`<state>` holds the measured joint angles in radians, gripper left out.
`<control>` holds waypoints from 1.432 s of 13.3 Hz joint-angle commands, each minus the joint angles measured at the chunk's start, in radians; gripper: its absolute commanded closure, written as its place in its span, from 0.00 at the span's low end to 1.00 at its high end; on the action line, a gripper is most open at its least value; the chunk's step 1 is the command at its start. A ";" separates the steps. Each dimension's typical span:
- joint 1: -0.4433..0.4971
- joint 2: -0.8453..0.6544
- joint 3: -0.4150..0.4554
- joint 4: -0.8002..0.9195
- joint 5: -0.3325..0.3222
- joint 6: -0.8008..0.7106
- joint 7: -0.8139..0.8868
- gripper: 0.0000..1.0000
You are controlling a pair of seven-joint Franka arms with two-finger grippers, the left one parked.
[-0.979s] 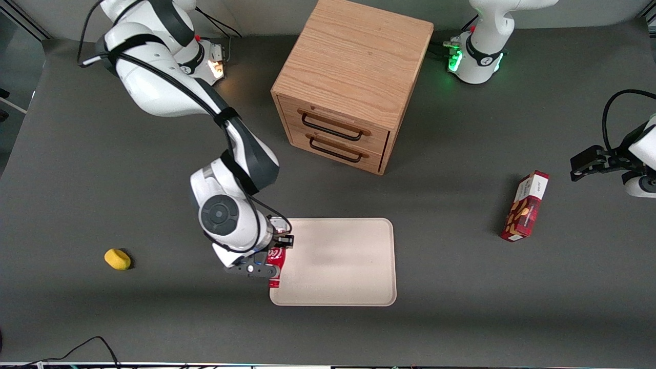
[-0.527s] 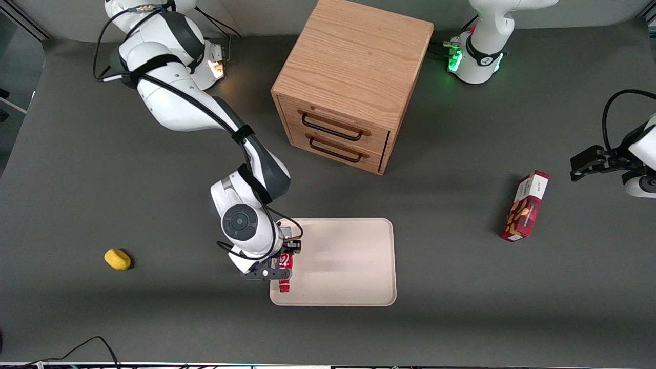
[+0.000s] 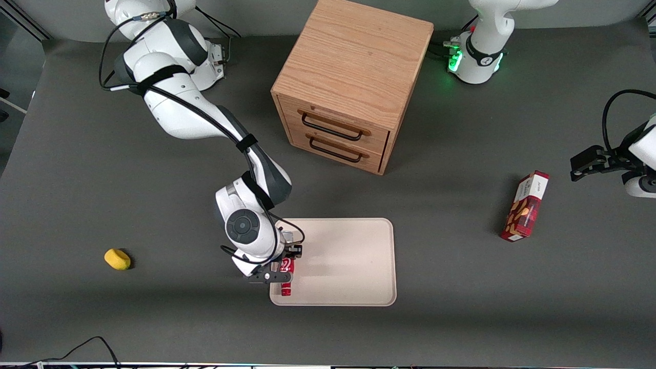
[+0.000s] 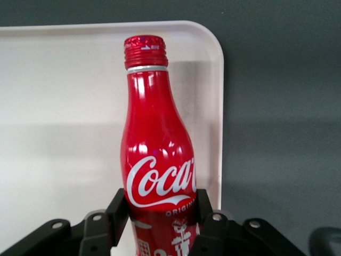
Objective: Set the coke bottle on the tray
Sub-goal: 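Carry the upright bottle over the cream tray and lower it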
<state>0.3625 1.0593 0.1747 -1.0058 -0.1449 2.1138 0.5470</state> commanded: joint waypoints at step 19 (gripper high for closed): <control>0.000 0.024 -0.020 0.030 -0.010 0.038 -0.001 0.00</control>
<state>0.3597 1.0767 0.1564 -0.9948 -0.1450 2.1555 0.5470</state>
